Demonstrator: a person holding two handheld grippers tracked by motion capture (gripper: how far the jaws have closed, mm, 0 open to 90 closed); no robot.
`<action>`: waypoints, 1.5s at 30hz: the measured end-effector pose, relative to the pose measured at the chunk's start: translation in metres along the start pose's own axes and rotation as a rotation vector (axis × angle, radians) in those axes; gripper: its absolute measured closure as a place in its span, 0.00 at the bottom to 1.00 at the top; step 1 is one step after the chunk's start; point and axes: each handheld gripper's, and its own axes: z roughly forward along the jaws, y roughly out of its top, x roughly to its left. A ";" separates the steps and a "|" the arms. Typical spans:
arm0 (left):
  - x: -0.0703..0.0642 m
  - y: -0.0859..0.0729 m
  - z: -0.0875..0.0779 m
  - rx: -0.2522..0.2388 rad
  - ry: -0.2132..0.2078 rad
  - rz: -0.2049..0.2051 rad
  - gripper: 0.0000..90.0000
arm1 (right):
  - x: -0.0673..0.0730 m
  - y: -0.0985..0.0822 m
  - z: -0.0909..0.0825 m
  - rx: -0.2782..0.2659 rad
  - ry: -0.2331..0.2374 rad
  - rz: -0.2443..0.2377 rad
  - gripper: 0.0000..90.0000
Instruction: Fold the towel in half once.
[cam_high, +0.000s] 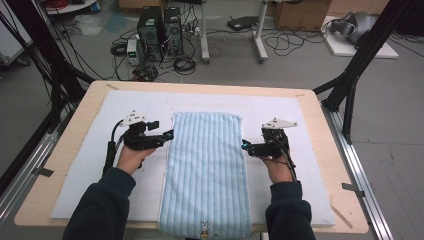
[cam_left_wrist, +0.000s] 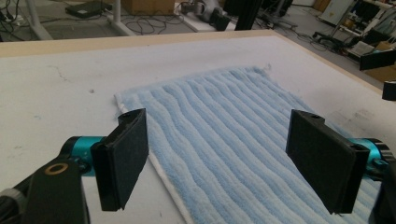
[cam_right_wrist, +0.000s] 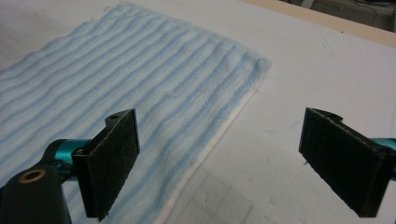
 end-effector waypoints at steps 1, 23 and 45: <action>0.001 -0.001 0.003 0.010 0.003 0.001 0.27 | 0.000 0.002 0.003 0.011 -0.003 0.000 0.13; 0.013 -0.015 0.060 0.244 0.172 -0.005 0.46 | -0.006 0.008 0.061 0.168 -0.049 0.063 0.53; 0.011 -0.014 0.060 0.213 0.140 -0.071 0.96 | -0.002 0.007 0.076 0.198 0.023 0.035 0.96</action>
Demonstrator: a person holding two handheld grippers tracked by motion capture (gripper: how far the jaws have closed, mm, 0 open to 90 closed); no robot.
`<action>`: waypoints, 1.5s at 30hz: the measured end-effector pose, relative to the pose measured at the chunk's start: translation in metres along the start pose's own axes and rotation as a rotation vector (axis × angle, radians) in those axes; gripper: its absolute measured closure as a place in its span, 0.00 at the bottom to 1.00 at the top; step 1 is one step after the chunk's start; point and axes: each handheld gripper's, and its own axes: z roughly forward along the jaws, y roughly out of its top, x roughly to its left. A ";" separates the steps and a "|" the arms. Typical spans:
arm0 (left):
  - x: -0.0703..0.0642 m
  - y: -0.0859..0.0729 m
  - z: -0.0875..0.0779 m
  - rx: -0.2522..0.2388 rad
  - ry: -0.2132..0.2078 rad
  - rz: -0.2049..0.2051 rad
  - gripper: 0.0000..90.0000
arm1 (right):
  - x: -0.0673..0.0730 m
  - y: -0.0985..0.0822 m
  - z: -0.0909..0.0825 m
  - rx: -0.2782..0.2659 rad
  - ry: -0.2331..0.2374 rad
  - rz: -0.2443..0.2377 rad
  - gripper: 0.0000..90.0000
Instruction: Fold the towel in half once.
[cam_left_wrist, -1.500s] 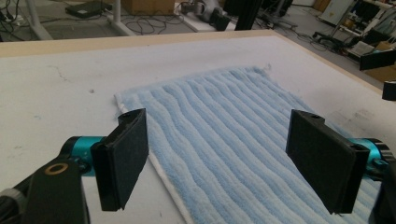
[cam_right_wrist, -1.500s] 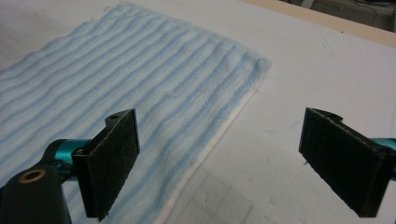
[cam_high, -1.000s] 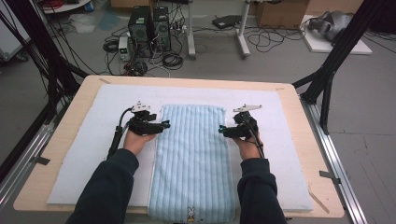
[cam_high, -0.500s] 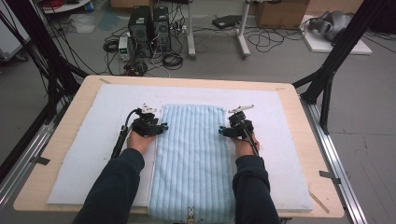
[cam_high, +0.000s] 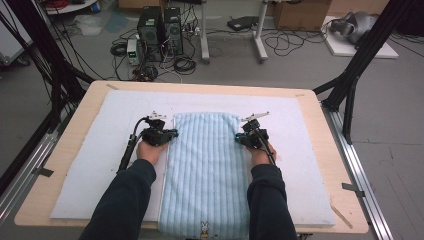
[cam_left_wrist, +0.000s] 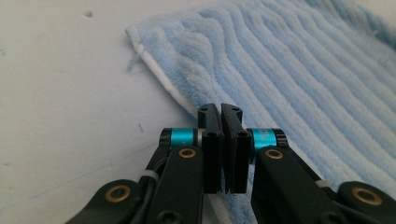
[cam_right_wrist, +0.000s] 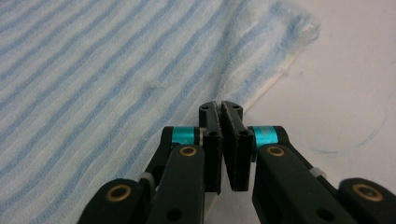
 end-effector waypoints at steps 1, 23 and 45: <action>0.000 0.001 -0.002 -0.012 -0.007 -0.001 0.96 | 0.000 0.000 -0.001 -0.007 0.002 0.005 0.96; -0.014 -0.002 -0.047 -0.105 -0.159 0.017 0.96 | 0.016 -0.008 -0.044 -0.136 0.035 -0.012 0.96; -0.040 -0.053 -0.102 -0.102 -0.273 0.082 0.96 | 0.053 -0.065 -0.099 -0.193 0.103 -0.097 0.96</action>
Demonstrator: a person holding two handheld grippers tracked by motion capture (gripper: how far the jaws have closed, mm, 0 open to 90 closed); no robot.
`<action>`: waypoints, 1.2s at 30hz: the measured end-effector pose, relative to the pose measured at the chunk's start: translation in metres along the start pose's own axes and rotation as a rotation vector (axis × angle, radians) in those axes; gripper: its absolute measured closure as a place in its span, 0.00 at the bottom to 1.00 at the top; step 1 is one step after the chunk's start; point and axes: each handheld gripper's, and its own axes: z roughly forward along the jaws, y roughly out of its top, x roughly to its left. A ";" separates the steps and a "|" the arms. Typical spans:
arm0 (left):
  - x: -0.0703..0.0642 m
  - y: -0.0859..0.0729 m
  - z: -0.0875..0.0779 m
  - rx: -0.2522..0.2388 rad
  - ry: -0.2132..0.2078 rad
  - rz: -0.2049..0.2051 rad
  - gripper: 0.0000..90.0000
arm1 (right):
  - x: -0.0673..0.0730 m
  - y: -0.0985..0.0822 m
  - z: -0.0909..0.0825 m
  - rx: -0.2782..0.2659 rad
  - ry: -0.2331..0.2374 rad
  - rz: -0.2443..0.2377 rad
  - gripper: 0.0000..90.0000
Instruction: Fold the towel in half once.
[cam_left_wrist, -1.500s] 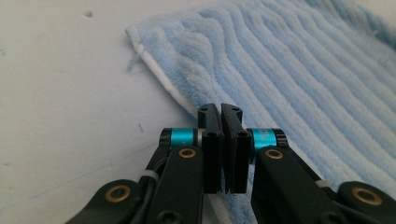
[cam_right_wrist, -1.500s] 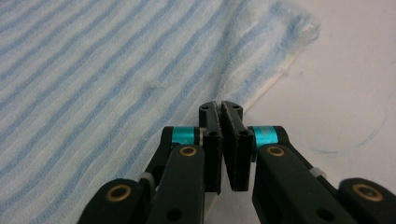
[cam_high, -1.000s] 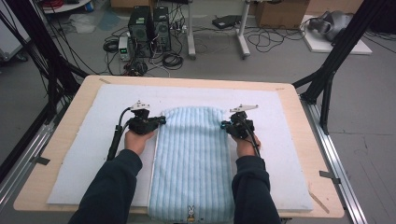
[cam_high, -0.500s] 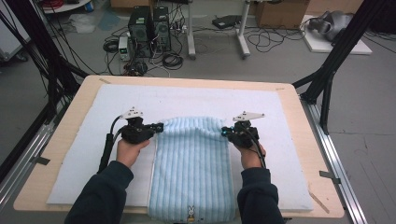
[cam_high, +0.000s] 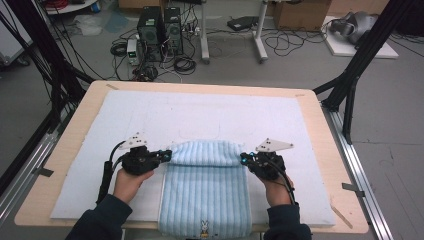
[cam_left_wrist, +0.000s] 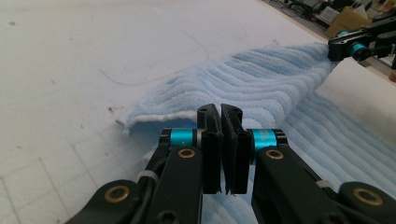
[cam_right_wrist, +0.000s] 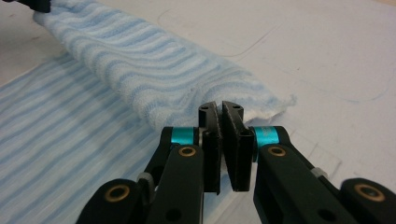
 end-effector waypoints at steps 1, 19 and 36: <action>-0.002 -0.003 -0.001 0.006 0.000 0.006 0.96 | 0.002 -0.003 -0.002 -0.003 0.003 0.001 0.96; -0.012 -0.037 -0.008 0.100 -0.021 -0.008 0.93 | 0.020 -0.043 -0.008 0.051 0.037 0.039 0.95; 0.034 0.015 0.012 -0.013 0.055 -0.027 0.53 | -0.018 -0.003 0.010 0.029 -0.042 0.112 0.55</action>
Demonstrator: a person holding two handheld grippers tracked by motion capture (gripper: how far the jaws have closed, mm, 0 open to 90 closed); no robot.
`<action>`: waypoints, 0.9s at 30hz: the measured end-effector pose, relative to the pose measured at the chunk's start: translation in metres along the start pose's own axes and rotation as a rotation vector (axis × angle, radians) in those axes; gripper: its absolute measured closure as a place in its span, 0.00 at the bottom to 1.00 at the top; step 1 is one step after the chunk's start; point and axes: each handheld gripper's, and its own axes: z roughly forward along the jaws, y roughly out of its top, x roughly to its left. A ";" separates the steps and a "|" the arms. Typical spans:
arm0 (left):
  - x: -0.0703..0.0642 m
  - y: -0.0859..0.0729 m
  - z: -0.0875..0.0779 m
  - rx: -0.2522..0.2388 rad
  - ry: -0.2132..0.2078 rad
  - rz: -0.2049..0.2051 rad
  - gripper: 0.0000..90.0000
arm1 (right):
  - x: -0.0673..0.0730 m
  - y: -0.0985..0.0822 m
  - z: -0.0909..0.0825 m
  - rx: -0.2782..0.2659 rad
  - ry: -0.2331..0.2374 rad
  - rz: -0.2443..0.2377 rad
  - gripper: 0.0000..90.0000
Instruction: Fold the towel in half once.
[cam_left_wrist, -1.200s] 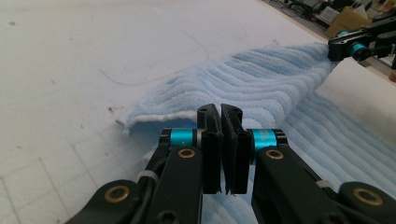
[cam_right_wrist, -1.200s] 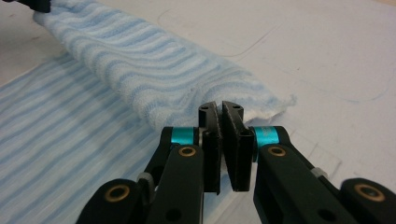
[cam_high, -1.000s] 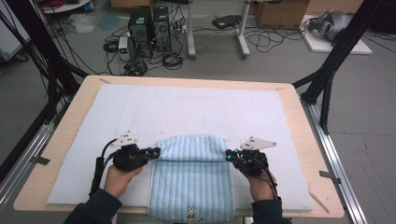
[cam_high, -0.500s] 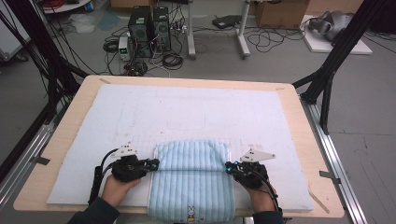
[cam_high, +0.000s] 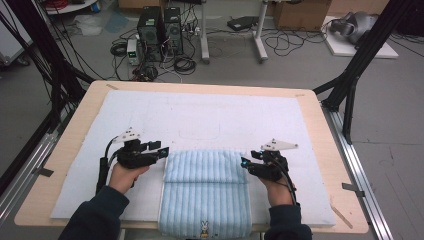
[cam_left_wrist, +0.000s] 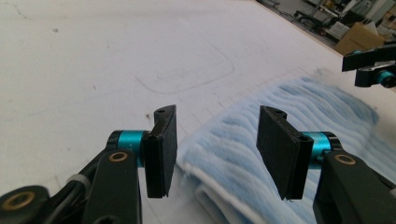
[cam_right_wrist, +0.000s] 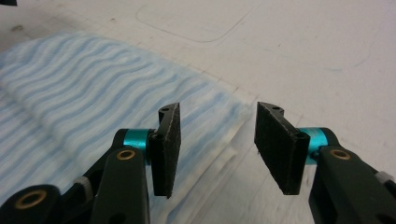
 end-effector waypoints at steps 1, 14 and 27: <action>0.001 0.001 0.005 0.012 0.002 0.003 0.54 | -0.002 0.004 0.005 0.015 -0.008 -0.001 0.55; 0.001 -0.009 0.040 0.213 0.041 0.099 0.84 | -0.014 0.016 0.053 0.205 -0.033 -0.028 0.75; -0.006 0.003 0.017 0.090 0.017 0.079 1.00 | -0.006 0.020 0.032 0.098 -0.015 -0.099 0.92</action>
